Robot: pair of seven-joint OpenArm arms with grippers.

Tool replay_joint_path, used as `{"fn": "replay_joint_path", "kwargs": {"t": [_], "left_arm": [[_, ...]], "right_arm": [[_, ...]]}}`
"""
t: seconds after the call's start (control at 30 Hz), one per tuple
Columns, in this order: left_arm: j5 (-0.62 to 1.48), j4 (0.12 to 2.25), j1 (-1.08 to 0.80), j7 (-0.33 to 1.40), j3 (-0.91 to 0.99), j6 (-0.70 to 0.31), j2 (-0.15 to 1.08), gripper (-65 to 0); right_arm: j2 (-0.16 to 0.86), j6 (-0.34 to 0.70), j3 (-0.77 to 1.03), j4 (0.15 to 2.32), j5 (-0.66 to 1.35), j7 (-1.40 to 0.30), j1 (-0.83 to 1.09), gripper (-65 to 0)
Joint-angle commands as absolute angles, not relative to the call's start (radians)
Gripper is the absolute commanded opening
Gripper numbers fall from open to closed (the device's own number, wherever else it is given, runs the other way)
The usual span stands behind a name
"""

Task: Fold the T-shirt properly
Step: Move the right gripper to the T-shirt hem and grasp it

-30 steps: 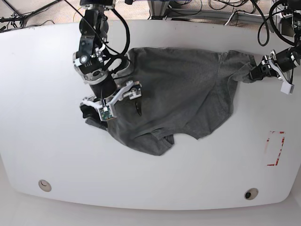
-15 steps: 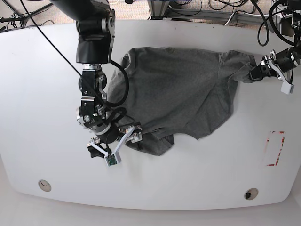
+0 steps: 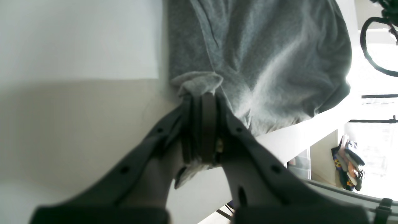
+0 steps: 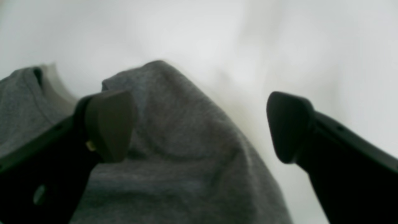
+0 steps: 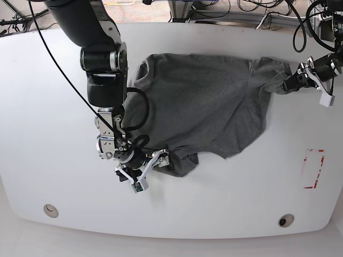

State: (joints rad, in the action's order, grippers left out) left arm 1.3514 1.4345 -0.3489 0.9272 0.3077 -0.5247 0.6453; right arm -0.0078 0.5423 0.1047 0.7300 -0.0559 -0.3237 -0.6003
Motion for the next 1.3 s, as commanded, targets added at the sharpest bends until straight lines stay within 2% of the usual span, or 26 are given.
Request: {"fn": "replay_joint_path", "kwargs": {"t": [0.0,0.3,0.53,0.77,0.9,1.0,1.17,1.27], "left_arm": [[1.372,1.448,-0.343,0.911,0.318,-0.533,0.668,-65.0],[1.372,1.449,-0.343,0.911,0.318,-0.533,0.668,-65.0],[1.372,1.452,-0.344,0.911,0.317,-0.533,0.668,-65.0],[1.372,1.448,-0.344,0.911,0.315,-0.533,0.668,-65.0],[1.372,1.446,-0.344,0.911,0.315,-0.533,0.668,-65.0],[1.372,1.446,-0.344,0.911,0.315,-0.533,0.664,-65.0],[1.372,1.446,-0.344,0.911,0.315,-0.533,0.645,-65.0],[1.372,1.446,-0.344,0.911,0.315,-0.533,0.644,-65.0]], "right_arm": [[0.002,0.542,0.108,0.684,-0.045,-0.274,-0.653,0.0],[0.004,0.542,0.107,0.575,-0.064,-0.197,-0.657,0.0],[-0.027,0.536,0.107,0.561,-0.154,-0.16,-0.633,0.0],[-0.041,0.535,0.107,0.568,-0.163,-0.16,-0.624,-0.5],[-0.042,0.535,0.107,0.568,-0.163,-0.16,-0.624,-9.7],[-0.044,0.536,0.107,0.57,-0.163,-0.16,-0.625,-19.3],[-0.054,0.536,0.107,0.57,-0.163,-0.159,-0.638,-39.6],[-0.058,0.535,0.107,0.57,-0.165,-0.159,-0.638,-54.7]]}}
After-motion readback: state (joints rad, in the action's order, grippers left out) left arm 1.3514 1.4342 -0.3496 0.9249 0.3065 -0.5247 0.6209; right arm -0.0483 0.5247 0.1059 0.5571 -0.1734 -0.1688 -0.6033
